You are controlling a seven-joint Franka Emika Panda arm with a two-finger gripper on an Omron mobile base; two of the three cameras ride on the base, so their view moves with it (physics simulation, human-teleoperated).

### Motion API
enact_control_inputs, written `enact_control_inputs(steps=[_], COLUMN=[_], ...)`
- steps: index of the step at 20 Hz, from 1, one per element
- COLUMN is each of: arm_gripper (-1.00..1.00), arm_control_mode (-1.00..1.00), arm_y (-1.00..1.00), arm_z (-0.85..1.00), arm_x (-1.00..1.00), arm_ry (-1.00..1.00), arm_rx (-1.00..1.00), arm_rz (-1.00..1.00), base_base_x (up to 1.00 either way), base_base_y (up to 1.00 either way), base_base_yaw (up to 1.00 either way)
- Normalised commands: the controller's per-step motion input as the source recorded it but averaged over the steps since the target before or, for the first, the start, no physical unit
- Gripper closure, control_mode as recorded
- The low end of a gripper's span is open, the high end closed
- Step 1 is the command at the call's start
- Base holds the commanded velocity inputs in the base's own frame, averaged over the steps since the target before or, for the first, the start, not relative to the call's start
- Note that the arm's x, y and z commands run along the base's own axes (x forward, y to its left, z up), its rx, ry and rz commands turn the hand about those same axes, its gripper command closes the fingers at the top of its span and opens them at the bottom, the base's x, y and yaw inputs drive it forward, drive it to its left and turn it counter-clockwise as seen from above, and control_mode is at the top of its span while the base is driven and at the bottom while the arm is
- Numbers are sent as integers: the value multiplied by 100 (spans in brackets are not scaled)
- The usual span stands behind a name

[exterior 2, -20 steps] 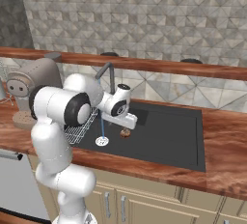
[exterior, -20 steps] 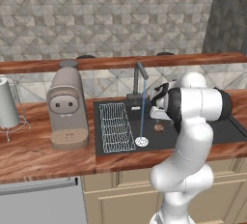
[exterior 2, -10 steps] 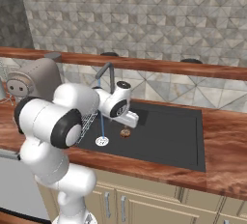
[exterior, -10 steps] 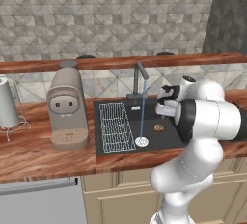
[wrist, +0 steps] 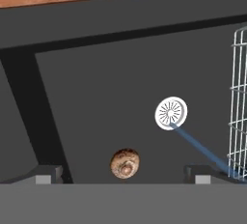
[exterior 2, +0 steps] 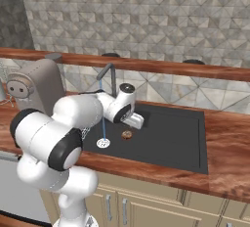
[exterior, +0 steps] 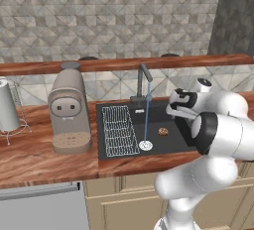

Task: Turn on the sink faucet. Then move the mushroom from the counter to the sink. Turn off the sink. Move the vegetable from the sink to the pot next to the stove. Finally move the pot to the rear left burner.

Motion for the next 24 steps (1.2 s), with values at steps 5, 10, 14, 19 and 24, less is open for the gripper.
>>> enact_control_inputs(steps=[5, 10, 14, 19, 24], arm_gripper=[-100, -100, -100, -100, -100], arm_control_mode=[-100, -100, -100, -100, -100], arm_y=[-19, -32, -21, -14, -7], arm_z=[0, 1, 8, 10, 3], arm_x=[0, -1, 0, 0, 0], arm_ry=[0, 0, 0, 0, 2], arm_rx=[1, 15, 24, 34, 29], arm_rz=[0, -11, -14, -19, -9], base_base_x=[0, 0, 0, 0, 0], base_base_y=[0, 0, 0, 0, 0], base_base_yaw=[0, 0, 0, 0, 0])
